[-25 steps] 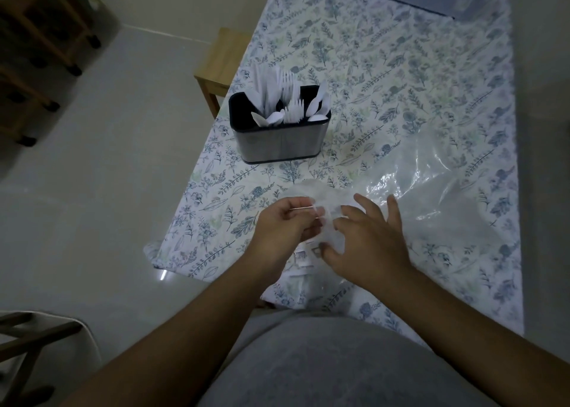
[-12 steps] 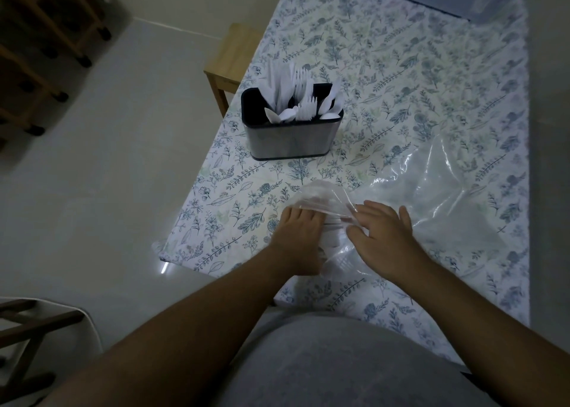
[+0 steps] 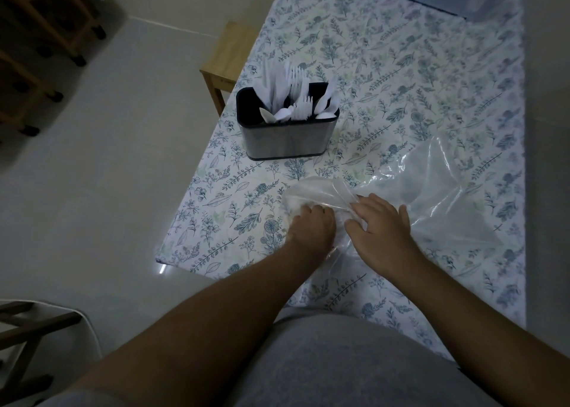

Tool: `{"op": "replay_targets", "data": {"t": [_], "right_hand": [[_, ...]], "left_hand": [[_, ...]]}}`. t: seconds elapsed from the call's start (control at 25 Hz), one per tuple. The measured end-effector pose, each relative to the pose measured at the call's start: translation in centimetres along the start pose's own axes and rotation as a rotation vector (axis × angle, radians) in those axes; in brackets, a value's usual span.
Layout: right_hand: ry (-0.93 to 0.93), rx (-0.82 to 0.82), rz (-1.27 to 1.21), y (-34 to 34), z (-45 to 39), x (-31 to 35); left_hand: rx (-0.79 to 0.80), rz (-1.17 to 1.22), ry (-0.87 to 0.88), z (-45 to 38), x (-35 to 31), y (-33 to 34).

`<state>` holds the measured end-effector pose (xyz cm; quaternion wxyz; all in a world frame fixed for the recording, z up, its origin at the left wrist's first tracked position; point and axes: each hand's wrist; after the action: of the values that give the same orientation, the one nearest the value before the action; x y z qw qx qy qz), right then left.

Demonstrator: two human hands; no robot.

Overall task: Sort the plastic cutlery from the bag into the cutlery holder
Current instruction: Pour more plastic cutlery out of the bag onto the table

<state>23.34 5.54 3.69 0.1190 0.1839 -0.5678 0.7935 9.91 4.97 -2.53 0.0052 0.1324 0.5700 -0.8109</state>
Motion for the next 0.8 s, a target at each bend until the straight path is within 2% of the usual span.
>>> {"op": "replay_targets", "data": {"t": [0.32, 0.56, 0.68, 0.8], "right_hand": [[-0.04, -0.016, 0.048, -0.6, 0.2, -1.0], [-0.035, -0.015, 0.085, -1.7, 0.0, -1.5], [-0.049, -0.001, 0.236, -2.6, -0.3, -1.4], [-0.167, -0.092, 0.326, -3.4, 0.3, 0.4]], "left_hand": [[-0.007, 0.123, -0.011, 0.3, 0.4, -1.3], [0.058, 0.068, -0.071, 2.9, 2.4, -2.7], [0.057, 0.082, -0.146, 4.6, 3.8, -2.9], [0.052, 0.135, -0.227, 5.7, 4.9, -2.9]]}}
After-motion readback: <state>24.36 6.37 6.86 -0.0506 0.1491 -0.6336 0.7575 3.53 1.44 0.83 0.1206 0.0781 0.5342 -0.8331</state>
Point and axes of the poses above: each hand's wrist, its own z-axis away from the middle knuckle, its own y-axis out of the palm, x = y × z, and after that the axes turned 5 degrees about -x, right-handed
